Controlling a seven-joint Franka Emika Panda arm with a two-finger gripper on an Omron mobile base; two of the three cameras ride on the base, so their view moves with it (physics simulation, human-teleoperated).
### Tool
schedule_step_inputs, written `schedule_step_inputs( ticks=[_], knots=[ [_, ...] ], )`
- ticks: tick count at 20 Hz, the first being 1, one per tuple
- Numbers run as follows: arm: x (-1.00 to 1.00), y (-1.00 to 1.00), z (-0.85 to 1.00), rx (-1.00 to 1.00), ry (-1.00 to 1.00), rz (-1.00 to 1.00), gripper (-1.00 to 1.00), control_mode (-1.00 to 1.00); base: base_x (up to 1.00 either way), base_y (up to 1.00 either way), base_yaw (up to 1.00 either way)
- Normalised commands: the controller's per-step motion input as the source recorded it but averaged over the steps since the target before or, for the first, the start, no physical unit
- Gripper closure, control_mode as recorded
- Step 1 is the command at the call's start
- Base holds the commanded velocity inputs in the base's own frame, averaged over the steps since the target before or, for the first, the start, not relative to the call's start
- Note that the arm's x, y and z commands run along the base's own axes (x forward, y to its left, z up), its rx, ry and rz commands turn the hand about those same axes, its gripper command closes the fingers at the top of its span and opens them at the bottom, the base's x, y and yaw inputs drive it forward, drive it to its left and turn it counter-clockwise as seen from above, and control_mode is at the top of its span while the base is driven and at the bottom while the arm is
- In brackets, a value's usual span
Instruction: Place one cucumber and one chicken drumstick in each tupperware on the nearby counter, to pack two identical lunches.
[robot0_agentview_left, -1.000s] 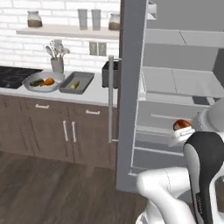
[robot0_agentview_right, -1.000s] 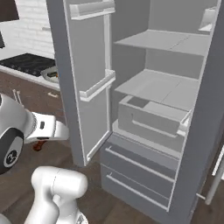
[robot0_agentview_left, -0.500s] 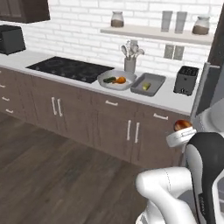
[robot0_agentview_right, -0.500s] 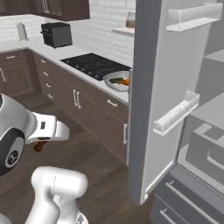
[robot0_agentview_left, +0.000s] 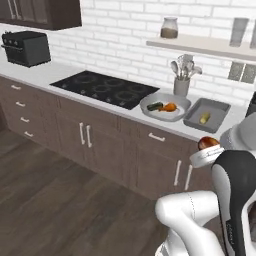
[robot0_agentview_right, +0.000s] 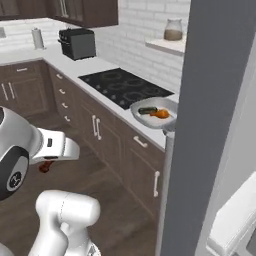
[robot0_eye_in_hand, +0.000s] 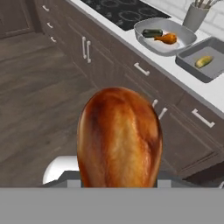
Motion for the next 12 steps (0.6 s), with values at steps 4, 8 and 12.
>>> schedule_step_inputs(
  ticks=[4, 8, 12],
  knots=[
    [0.0, 0.0, 0.0, 0.0, 0.0, 0.0, 1.0, 1.0, 1.0, -0.05, -0.11],
    [0.0, 0.0, 0.0, 0.0, 0.0, 0.0, 1.0, 1.0, 1.0, 0.0, -0.44],
    [0.0, 0.0, 0.0, 0.0, 0.0, 0.0, 1.0, 1.0, 1.0, 0.01, -0.54]
  ],
)
